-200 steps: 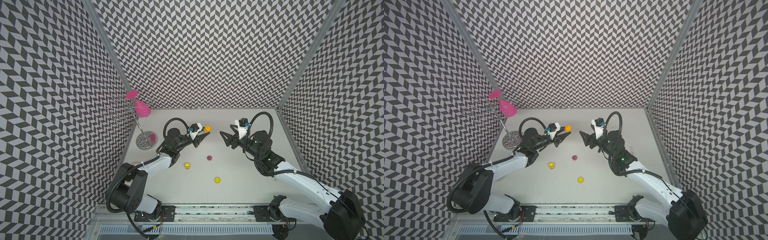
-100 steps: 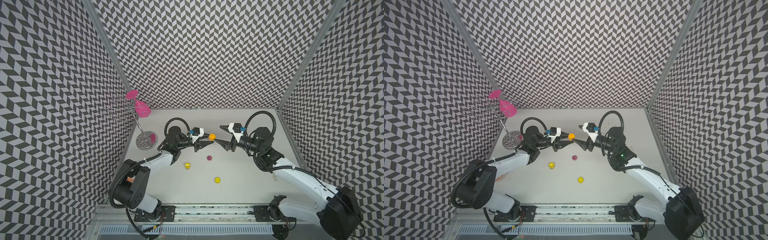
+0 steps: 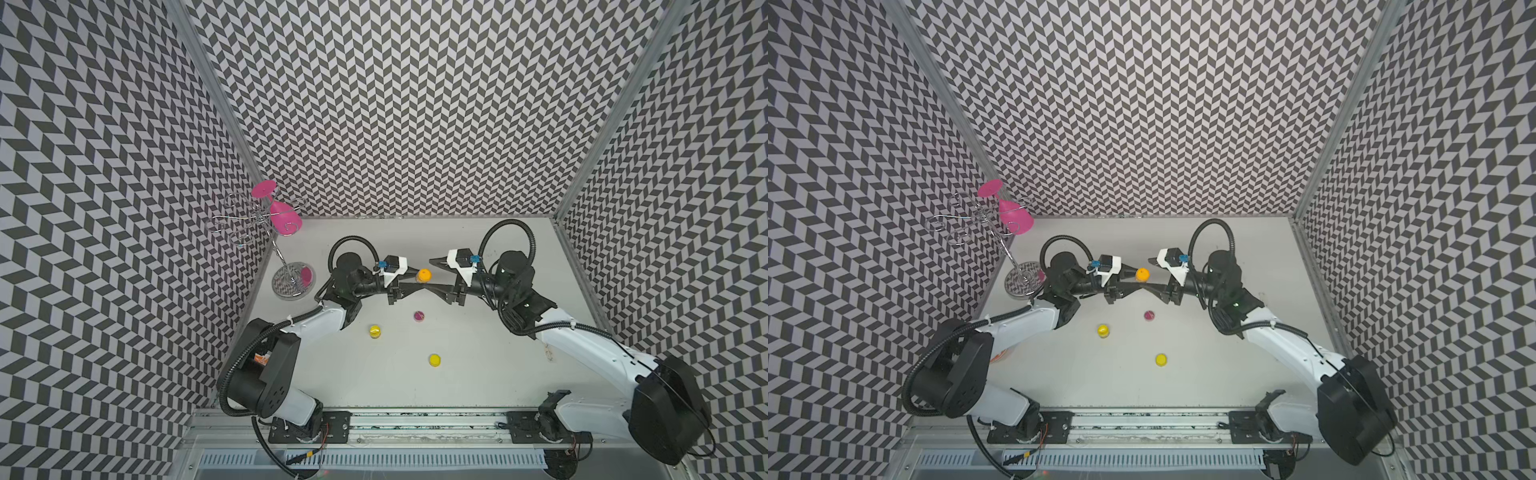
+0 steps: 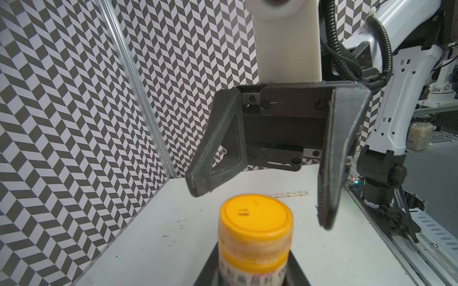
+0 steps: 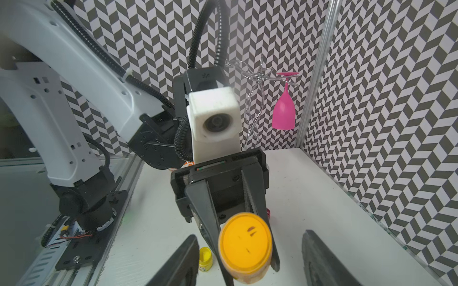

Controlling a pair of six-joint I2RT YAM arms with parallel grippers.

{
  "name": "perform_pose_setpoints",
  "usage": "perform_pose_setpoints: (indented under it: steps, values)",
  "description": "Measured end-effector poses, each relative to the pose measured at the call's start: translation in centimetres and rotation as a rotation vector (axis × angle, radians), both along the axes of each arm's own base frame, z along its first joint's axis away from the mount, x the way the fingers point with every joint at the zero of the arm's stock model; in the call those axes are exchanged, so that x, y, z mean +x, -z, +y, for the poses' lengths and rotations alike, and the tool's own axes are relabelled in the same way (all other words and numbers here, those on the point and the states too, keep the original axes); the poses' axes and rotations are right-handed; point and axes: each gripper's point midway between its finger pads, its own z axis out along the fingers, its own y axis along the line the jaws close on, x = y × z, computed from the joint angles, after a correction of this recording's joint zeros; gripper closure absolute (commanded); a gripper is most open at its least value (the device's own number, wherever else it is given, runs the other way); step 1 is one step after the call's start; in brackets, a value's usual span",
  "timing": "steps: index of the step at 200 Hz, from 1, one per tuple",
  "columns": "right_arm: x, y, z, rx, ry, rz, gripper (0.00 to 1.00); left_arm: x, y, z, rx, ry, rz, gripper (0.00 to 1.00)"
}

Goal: Close the paint jar lid
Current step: Screw the lid onto the paint jar.

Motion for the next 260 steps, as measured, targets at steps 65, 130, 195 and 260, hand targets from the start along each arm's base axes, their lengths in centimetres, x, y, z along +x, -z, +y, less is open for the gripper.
perform_pose_setpoints:
  steps: [65, 130, 195, 260]
  values:
    - [0.3, 0.3, 0.8, -0.004, -0.039, 0.025, 0.49, 0.0, 0.0, 0.0, 0.0, 0.0, 0.0, 0.73]
    - [0.4, 0.4, 1.3, -0.004, -0.064, 0.043, 0.71, 0.3, 0.0, 0.1, -0.001, -0.011, 0.004, 0.73]
    - [1.2, 0.3, 1.6, 0.003, -0.013, 0.063, 0.88, 1.5, -0.2, 0.2, -0.008, -0.097, 0.003, 0.74]
    - [2.7, 0.2, 3.7, 0.044, 0.12, 0.14, 0.95, 3.3, -0.4, 2.5, -0.023, -0.42, -0.057, 0.75]
